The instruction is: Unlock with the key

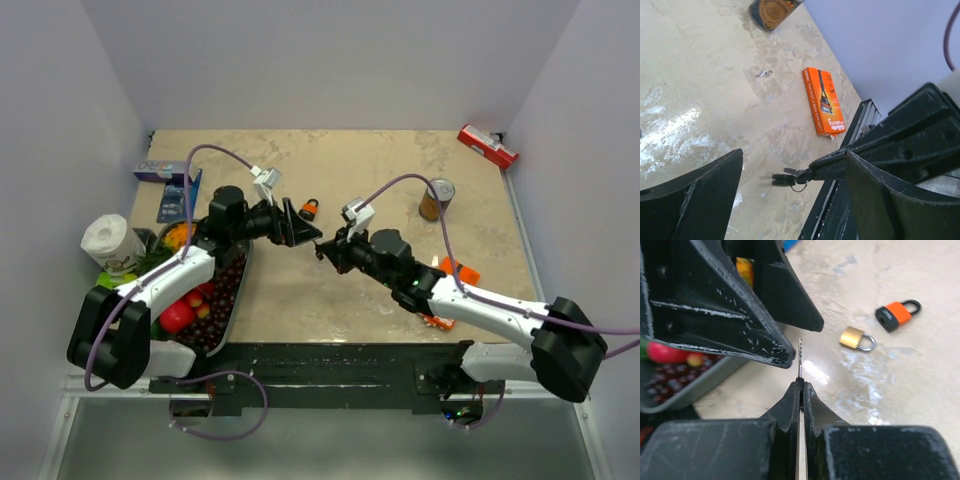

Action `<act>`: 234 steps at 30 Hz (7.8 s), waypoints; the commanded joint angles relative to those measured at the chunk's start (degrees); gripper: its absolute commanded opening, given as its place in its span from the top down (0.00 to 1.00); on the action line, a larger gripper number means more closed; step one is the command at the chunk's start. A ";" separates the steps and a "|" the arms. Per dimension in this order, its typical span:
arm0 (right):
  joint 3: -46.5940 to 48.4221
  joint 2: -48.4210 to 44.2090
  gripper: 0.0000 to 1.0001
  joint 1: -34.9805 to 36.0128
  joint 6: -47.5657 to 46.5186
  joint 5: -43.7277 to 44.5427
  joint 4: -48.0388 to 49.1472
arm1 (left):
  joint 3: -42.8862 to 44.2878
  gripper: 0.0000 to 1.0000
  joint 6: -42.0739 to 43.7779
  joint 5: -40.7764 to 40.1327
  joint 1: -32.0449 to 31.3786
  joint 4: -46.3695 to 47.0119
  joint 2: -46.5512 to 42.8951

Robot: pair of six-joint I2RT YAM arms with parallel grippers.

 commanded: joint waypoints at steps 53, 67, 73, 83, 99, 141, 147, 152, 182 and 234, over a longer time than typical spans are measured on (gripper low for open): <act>20.65 28.23 1.00 22.75 -17.08 59.07 -0.12 | 1.23 0.87 -4.56 -1.62 1.18 -3.62 9.97; 13.02 20.24 0.79 16.78 -6.01 37.13 -1.54 | 1.76 1.00 -0.69 -1.88 1.27 -3.70 7.16; 5.46 9.63 0.29 8.52 -2.33 14.45 1.45 | 1.93 1.00 0.71 -1.88 2.85 -3.52 5.50; -1.85 -5.33 0.13 -10.11 7.43 -20.97 7.41 | -0.96 1.00 3.09 6.19 2.85 7.60 -0.92; -2.29 -4.55 0.28 -12.94 14.91 -37.96 15.16 | -6.07 1.00 -9.92 23.87 0.92 38.84 -4.88; -0.62 -4.55 1.00 -5.55 9.20 -29.87 10.86 | -3.34 1.00 -0.87 23.08 -2.59 25.41 -4.53; -1.50 -4.72 1.00 -5.47 9.99 -28.65 12.18 | -1.41 1.00 5.80 20.63 -3.47 15.94 -5.58; -1.85 -7.71 1.00 -5.73 9.03 -17.85 7.00 | 1.23 0.92 15.73 14.48 -4.53 4.75 -7.60; 0.78 -28.18 1.00 -13.46 7.00 8.80 -29.04 | 34.35 0.02 29.36 -43.71 -5.14 -34.63 27.78; -3.44 -28.19 1.00 -13.46 8.50 2.82 -26.66 | 54.32 1.00 31.66 -43.29 -6.99 -52.48 52.78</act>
